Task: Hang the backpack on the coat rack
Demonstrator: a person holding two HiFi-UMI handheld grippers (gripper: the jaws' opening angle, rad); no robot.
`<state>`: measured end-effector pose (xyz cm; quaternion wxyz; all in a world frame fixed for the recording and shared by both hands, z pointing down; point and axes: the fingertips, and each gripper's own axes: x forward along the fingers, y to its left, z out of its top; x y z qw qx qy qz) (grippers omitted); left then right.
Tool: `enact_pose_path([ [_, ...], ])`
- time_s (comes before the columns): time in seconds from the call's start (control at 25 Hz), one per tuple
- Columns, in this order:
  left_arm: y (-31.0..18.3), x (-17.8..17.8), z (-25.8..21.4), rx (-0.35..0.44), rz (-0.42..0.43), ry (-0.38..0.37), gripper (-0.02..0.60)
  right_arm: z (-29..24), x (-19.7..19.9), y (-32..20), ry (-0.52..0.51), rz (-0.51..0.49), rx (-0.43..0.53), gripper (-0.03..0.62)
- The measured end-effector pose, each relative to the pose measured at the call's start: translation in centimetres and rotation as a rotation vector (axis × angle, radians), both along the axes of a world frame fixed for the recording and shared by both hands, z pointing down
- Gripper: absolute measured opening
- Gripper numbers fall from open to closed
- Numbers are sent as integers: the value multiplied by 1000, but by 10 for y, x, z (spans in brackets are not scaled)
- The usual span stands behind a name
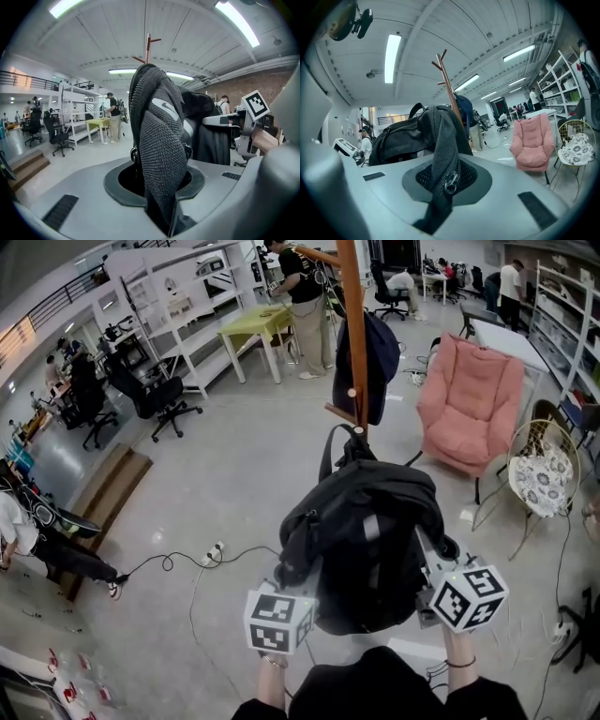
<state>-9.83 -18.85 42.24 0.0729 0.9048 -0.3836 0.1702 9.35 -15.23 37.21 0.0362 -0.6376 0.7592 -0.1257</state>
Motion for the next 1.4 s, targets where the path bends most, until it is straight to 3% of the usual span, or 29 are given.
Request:
enact_pose_path([
  [0.44,-95,26,-20,-12,71,-14,115,-21,25,-81,-15,50,-19,29],
  [0.8,-132,42,-3,-11,125,-25,115,-2,36,-102,-42,107,-27,29],
  [1.4,-188,67,10,-89,226,-39,115,7,54,-145,-61,202,-96,29],
])
